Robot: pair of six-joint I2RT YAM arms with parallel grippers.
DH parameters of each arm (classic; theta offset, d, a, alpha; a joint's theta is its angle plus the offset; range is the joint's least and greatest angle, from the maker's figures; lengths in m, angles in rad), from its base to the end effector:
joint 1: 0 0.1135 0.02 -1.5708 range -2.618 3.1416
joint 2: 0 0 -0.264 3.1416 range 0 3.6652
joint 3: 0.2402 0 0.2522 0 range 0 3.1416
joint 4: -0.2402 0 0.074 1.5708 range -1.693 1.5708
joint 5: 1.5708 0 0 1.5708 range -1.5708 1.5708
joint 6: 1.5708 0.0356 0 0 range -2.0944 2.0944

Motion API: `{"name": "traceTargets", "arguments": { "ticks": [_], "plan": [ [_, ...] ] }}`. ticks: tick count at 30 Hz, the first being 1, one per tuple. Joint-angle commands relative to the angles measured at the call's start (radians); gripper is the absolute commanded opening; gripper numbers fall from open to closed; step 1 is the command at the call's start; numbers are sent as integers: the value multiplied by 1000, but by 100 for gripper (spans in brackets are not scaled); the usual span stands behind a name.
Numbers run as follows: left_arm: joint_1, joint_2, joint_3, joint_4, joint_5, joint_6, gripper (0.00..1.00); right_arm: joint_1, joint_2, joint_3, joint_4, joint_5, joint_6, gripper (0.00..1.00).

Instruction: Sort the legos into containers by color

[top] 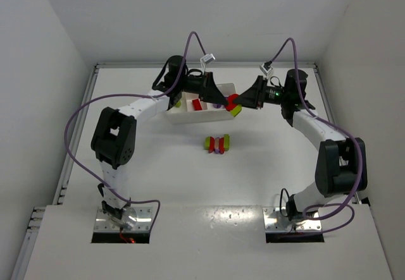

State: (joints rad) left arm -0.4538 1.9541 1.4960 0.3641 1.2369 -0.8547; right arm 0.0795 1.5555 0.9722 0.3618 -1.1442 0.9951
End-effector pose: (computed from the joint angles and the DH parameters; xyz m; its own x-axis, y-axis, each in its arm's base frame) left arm 0.3899 -0.2276 0.2958 -0.8015 0.1159 -0.5867 0.5856 -0.0463 -0.8093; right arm 0.3364 0.0593 0.2731 -0.8894 0.2773 -0.3633 -0.3162 0.2008 0.9272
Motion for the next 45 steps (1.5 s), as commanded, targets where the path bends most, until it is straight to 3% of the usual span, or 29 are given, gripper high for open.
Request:
{"name": "traceTargets", "arguments": {
  "ticks": [1,5,8,9,10,11,14,17,20,31,36,45],
  "plan": [
    [-16,-6,43,24,32,11,45,11,8,46,62,6,-3,0],
    [-25,-6,43,24,32,11,42,20,8,46,62,6,-3,0],
    [-25,-6,43,24,41,11,25,20,8,46,62,6,-3,0],
    [-25,-18,43,24,41,11,11,20,8,46,62,6,-3,0],
    [-25,-18,32,24,41,22,6,20,8,46,46,6,-3,2],
    [-25,-33,14,24,17,35,4,20,8,46,30,18,-3,19],
    [-25,-63,-16,24,-2,49,0,11,-3,46,8,18,-3,50],
    [-16,-84,-52,24,-25,59,0,2,-14,46,-4,18,-3,63],
    [4,-95,-62,24,-25,59,0,-7,-32,46,-15,8,-3,68],
    [66,-75,-6,87,-43,9,0,3,-94,-50,-15,-66,-12,69],
    [66,-66,3,108,-43,-12,0,13,-103,-59,-15,-66,-23,65],
    [66,-75,-19,144,-34,-52,0,13,-84,-41,-35,-35,-53,67]
  ]
}}
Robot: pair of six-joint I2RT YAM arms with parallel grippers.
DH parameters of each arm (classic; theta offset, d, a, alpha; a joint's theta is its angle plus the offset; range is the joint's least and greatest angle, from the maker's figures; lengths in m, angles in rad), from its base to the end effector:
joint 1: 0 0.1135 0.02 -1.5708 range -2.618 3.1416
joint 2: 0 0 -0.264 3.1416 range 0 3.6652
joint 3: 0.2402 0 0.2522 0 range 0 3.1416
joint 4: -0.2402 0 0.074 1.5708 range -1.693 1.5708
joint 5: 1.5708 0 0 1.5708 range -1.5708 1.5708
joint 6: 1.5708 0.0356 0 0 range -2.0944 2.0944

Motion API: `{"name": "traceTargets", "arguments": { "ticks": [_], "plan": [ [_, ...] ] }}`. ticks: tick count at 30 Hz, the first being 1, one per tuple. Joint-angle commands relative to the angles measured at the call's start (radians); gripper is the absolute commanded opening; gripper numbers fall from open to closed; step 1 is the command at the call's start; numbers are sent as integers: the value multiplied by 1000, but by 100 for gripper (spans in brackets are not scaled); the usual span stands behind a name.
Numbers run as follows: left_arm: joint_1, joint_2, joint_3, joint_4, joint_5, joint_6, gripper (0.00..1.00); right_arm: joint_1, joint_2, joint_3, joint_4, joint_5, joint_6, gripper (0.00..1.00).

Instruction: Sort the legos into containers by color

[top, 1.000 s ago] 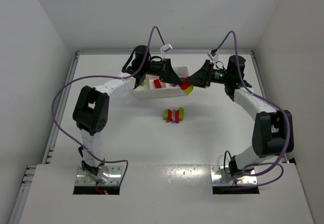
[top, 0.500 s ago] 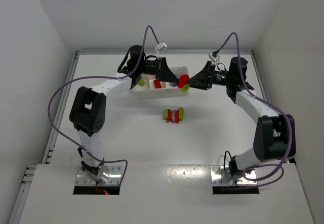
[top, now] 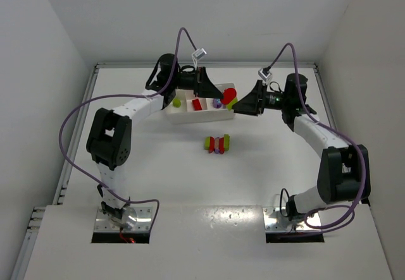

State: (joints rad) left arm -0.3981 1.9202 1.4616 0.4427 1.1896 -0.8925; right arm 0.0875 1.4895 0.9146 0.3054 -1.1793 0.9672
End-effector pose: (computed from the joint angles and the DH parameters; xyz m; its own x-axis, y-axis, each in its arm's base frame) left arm 0.3963 -0.2025 0.3055 -0.7876 0.0170 -0.6159 0.6159 -0.0058 -0.7878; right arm 0.3171 0.0608 0.2705 -0.9087 0.2357 -0.3445 -0.3043 0.1907 0.9333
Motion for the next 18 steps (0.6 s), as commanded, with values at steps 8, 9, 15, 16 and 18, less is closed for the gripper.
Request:
{"name": "traceTargets", "arguments": {
  "ticks": [8,9,15,16,18],
  "plan": [
    [10,-50,-24,96,22,-46,0,14,14,50,43,18,-25,67],
    [10,-50,-24,96,22,-46,0,14,23,64,43,18,-25,65],
    [1,-50,-24,114,22,-66,0,32,43,85,63,6,-25,51],
    [1,-50,-24,125,22,-66,0,43,43,86,72,6,-25,48],
    [1,-50,-15,136,22,-77,0,43,43,86,72,-6,-25,38]
  ]
}}
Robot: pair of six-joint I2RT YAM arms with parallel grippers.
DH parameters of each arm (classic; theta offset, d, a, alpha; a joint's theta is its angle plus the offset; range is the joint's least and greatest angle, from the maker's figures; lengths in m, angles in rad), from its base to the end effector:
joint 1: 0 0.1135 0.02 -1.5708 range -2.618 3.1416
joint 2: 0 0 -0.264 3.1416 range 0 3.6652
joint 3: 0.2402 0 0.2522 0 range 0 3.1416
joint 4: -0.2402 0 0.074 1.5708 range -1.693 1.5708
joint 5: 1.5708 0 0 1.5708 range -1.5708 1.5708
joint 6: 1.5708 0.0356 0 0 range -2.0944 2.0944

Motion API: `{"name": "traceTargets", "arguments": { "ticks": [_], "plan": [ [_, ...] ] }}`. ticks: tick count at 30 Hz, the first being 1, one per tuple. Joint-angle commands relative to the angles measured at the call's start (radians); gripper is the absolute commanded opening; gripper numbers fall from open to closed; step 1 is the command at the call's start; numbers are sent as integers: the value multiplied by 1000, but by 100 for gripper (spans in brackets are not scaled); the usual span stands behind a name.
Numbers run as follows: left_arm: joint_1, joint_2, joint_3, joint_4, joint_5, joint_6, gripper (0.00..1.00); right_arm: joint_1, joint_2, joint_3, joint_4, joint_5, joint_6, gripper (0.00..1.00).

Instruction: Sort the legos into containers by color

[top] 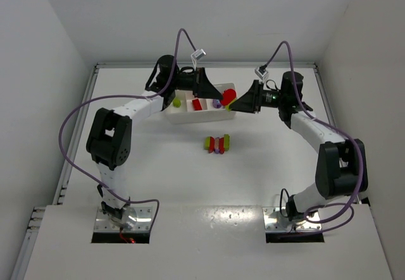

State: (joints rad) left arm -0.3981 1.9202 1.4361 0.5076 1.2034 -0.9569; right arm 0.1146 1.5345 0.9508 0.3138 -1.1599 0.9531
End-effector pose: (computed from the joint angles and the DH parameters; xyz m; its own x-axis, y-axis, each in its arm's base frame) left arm 0.3944 -0.2019 0.3027 -0.8044 0.0198 -0.5938 0.5934 -0.0251 -0.8045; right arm 0.3270 0.0705 0.2689 -0.9062 0.2235 -0.3589 -0.3189 0.1962 0.9273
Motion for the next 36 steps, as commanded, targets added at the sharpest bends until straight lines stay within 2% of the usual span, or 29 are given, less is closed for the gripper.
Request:
{"name": "traceTargets", "arguments": {
  "ticks": [1,2,3,6,9,14,16,22,23,25,27,29,36],
  "plan": [
    [1,-50,10,71,8,-13,0,16,-2,49,64,-37,-11,34],
    [1,-50,10,71,8,-13,0,16,-2,49,76,-37,-11,29],
    [1,-50,20,71,8,-13,0,16,-2,39,76,-49,-11,19],
    [1,-41,20,71,-1,-13,0,16,-11,29,85,-58,-20,5],
    [1,-41,20,60,-13,10,0,16,-31,19,85,-58,-30,0],
    [71,-41,59,-79,-106,107,0,16,-80,-1,-34,-78,-123,0],
    [100,-32,102,-148,-148,190,0,16,-109,-23,-79,-78,-177,0],
    [146,-12,144,-297,-221,319,0,7,-175,-95,-142,-69,-197,0],
    [156,-12,135,-316,-267,339,0,7,-175,-105,-159,-69,-230,0],
    [156,-12,144,-455,-348,458,0,7,-188,-106,-200,-57,-255,0],
    [144,-12,153,-574,-488,526,0,7,-197,-106,-200,-46,-255,0],
    [133,-21,139,-615,-592,572,0,7,-185,-93,-200,-35,-255,0],
    [114,-3,139,-688,-757,626,1,7,-103,9,-209,-15,-264,0]
  ]
}}
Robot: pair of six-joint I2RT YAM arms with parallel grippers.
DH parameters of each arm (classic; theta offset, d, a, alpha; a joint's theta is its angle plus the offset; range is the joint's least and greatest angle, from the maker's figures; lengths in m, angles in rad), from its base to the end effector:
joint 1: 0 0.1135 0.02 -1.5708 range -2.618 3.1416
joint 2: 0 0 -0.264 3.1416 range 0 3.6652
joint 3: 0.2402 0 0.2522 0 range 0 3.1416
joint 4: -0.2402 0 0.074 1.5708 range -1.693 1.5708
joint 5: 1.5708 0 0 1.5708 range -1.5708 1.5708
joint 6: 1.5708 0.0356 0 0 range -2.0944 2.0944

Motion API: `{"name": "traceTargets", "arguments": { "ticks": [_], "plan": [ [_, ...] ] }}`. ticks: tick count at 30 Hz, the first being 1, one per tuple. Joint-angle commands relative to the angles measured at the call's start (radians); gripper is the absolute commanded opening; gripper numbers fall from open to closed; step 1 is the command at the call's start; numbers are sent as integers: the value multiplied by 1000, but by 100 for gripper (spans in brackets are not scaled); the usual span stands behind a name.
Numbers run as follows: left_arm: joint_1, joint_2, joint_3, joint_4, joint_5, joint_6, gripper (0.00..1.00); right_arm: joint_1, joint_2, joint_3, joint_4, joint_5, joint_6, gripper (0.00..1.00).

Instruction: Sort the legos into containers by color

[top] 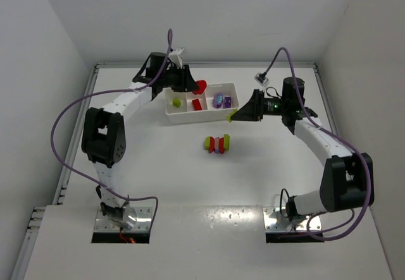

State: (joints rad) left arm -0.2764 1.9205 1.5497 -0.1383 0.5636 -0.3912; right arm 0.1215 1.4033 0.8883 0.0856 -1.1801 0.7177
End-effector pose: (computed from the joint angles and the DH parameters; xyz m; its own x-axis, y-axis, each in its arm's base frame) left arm 0.4291 -0.1415 0.2779 -0.6925 -0.1386 -0.7079 0.4494 0.6848 -0.5737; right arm 0.2921 0.0688 0.2689 -0.8905 0.1436 -0.4318 -0.3916 0.2412 0.8879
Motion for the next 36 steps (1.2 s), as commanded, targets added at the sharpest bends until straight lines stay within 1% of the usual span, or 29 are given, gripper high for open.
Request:
{"name": "traceTargets", "arguments": {
  "ticks": [1,2,4,5,6,7,9,10,12,13,14,15,17,18,19,20,21,23,24,25,26,27,28,29,30,31,32,35,36],
  "plan": [
    [-7,9,26,-53,-137,60,1,0,37,93,19,5,-29,0],
    [-7,9,26,-53,-154,60,1,0,46,103,19,5,-29,0],
    [-7,20,26,-76,-185,60,6,0,74,129,19,5,-29,0],
    [-7,31,26,-76,-185,60,10,0,74,129,19,5,-29,0],
    [-7,41,26,-76,-174,60,18,0,89,141,19,14,-29,0],
    [-7,41,26,-76,-174,60,38,0,104,155,19,28,-29,0],
    [-7,51,26,-87,-201,40,59,0,120,164,19,40,-29,0],
    [-7,51,26,-87,-202,40,74,0,120,176,29,51,-29,0],
    [-7,40,35,-78,-176,31,92,9,149,199,29,77,-29,0],
    [-7,31,35,-78,-157,31,97,9,158,210,40,86,-29,0],
    [-7,19,35,-43,-131,14,99,18,180,221,40,86,-29,0],
    [-7,5,35,-20,-78,-18,99,29,193,245,40,111,-20,0],
    [20,-44,35,31,-38,-73,99,44,227,274,77,135,-11,0],
    [51,-60,35,31,-89,-204,99,64,270,319,77,135,-1,0],
    [71,-77,35,31,-100,-271,99,76,293,343,77,152,-1,0],
    [97,-107,35,17,-76,-296,99,89,319,371,77,168,-1,0],
    [149,-121,35,17,-42,-296,99,102,347,429,77,177,-10,0],
    [209,-146,26,17,19,-296,99,148,437,490,56,195,-20,0],
    [241,-167,14,17,47,-287,99,164,468,548,55,210,-29,0],
    [303,-176,4,17,103,-270,99,194,497,576,46,224,-29,0],
    [330,-187,-6,-10,114,-246,99,210,558,636,22,255,-44,0],
    [374,-207,-7,-39,96,-183,99,239,588,664,22,279,-55,0],
    [391,-207,6,-72,76,-151,99,253,618,691,4,280,-55,0],
    [405,-219,18,-108,61,-114,99,266,646,719,-13,319,-55,0],
    [416,-219,33,-186,46,-74,99,280,699,769,-23,332,-66,0],
    [427,-230,45,-219,24,1,99,294,724,799,-50,371,-66,0],
    [427,-256,46,-254,-32,29,99,319,747,852,-67,388,-75,0],
    [427,-314,1,-254,-106,101,99,352,832,951,-131,493,-133,0],
    [427,-345,-10,-254,-106,115,99,366,850,969,-159,522,-133,0]
  ]
}}
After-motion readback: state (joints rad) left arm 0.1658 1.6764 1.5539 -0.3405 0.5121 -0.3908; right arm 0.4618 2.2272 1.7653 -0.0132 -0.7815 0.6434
